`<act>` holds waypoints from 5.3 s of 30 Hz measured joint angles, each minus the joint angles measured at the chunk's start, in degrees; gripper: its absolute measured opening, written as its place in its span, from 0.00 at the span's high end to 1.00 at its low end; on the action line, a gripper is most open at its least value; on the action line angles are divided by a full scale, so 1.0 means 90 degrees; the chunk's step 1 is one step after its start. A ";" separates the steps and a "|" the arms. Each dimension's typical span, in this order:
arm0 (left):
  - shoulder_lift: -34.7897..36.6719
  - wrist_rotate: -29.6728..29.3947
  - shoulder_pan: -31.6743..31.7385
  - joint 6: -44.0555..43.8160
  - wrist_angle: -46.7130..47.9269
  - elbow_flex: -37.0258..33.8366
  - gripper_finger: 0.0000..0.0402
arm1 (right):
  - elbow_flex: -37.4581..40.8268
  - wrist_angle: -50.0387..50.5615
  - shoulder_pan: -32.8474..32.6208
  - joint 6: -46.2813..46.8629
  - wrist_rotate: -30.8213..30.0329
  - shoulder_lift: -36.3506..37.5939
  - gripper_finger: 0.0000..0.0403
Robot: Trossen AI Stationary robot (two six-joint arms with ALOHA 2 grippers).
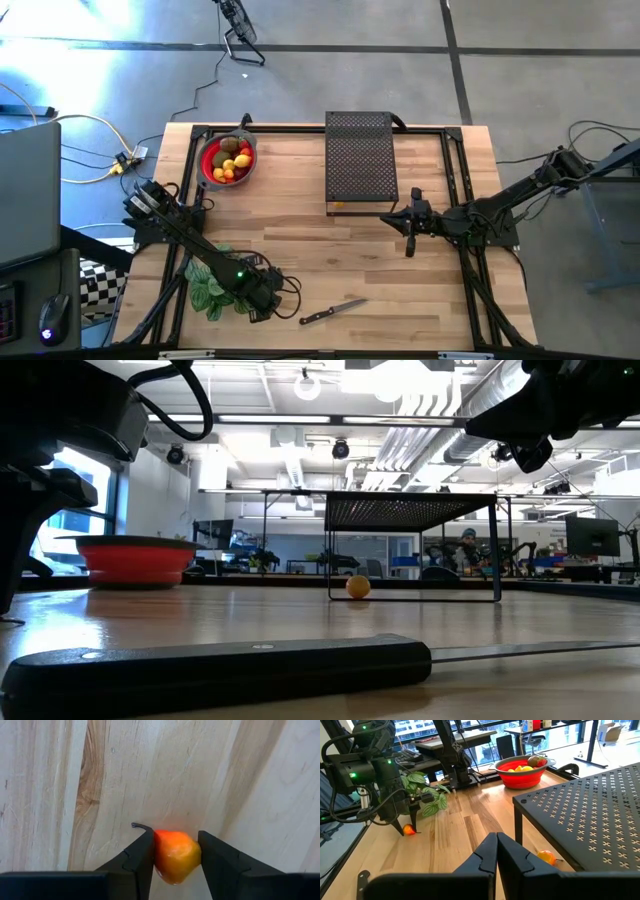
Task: Pick & Place Fruit
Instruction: Put the orange pear into the strainer bowl, then move the strainer bowl to the center of the table
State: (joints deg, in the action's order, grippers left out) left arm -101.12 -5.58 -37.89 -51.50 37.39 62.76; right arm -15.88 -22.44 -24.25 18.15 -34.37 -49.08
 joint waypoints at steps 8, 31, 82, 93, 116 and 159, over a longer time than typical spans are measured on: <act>0.0000 0.0000 0.0000 0.0020 -0.0002 0.0000 0.66 | 0.0000 0.0005 -0.0002 0.0000 0.0000 0.0000 0.99; 0.1037 -0.0545 0.1229 0.0241 0.0312 0.0036 0.66 | -0.0002 0.0208 0.0000 -0.0050 0.0000 0.0001 0.99; 0.2479 -0.3299 0.6693 0.0504 0.2843 0.0032 0.66 | -0.0002 0.0998 -0.0002 -0.0211 0.0000 0.0001 0.99; 0.2477 -0.3286 0.7732 0.0512 0.3609 0.0032 0.66 | -0.0002 0.0998 0.0000 -0.0211 0.0000 0.0000 0.99; 0.2475 -0.2309 0.9004 0.1411 0.2429 -0.1175 0.66 | -0.0002 0.0996 -0.0002 -0.0211 0.0000 0.0000 0.99; 0.2465 -0.1588 0.9292 0.2277 0.2368 -0.1113 0.33 | -0.0002 0.0991 0.0000 -0.0173 -0.0051 0.0000 0.99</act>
State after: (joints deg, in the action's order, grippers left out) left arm -78.94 -19.88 45.74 -31.00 58.70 52.74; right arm -15.90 -13.52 -24.25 16.59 -34.83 -49.08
